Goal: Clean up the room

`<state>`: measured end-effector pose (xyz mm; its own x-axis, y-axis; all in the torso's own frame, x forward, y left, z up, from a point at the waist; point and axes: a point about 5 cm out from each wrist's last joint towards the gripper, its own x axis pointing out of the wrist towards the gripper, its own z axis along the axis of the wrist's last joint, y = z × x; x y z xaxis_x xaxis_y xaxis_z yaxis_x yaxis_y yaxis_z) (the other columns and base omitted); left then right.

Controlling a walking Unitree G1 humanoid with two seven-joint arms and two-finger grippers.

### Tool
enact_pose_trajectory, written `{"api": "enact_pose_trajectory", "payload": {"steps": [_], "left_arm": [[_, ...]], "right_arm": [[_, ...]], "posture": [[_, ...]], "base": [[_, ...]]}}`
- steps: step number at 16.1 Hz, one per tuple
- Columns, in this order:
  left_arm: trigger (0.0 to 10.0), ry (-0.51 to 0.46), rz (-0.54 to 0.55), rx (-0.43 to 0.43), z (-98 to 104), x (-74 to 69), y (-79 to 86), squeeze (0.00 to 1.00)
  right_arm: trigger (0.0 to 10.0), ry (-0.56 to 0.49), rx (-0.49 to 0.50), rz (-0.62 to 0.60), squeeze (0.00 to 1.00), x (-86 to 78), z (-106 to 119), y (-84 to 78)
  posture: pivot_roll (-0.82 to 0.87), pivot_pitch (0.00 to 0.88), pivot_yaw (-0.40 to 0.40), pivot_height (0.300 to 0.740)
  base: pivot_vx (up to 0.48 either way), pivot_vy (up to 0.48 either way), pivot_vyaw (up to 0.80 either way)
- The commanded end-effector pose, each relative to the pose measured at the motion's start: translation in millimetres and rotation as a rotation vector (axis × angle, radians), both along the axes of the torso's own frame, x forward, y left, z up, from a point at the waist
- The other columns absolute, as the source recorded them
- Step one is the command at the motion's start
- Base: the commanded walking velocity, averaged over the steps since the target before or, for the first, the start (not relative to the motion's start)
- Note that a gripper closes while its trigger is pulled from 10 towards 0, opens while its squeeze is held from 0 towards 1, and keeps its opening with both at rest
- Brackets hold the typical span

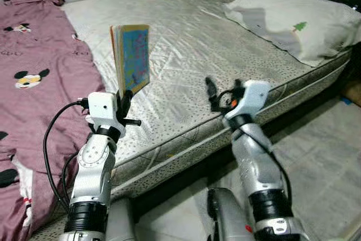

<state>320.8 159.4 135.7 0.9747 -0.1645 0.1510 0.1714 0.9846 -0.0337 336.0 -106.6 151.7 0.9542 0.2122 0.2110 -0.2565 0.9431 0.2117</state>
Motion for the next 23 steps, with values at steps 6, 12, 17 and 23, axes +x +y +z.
{"api": "enact_pose_trajectory", "payload": {"steps": [6,12,17,23], "left_arm": [[10.0,-0.040,-0.063,0.009,10,0.5,-15.7,0.00],[10.0,-0.029,-0.062,-0.019,7,-3.2,-20.7,0.00],[10.0,-0.031,-0.077,-0.015,8,-0.7,-24.6,0.00],[10.0,-0.054,-0.072,-0.048,12,0.4,-26.9,0.00]], "right_arm": [[10.0,-0.039,-0.011,-0.018,0.00,-5.8,6,-3.5],[10.0,-0.039,-0.041,0.000,0.00,-3.6,7,-5.3],[10.0,-0.035,-0.043,0.005,0.00,-7.2,4,-3.3],[10.0,-0.041,-0.044,0.030,0.00,-6.1,6,-0.3]], "posture": [[-0.07,0.063,0.030,0.611],[-0.08,0.077,0.015,0.696],[-0.08,0.072,0.022,0.740],[-0.08,0.052,0.016,0.740]], "base": [[0.000,0.000,0.00],[0.000,0.000,0.00],[0.000,0.000,0.00],[0.000,0.000,0.00]]}}
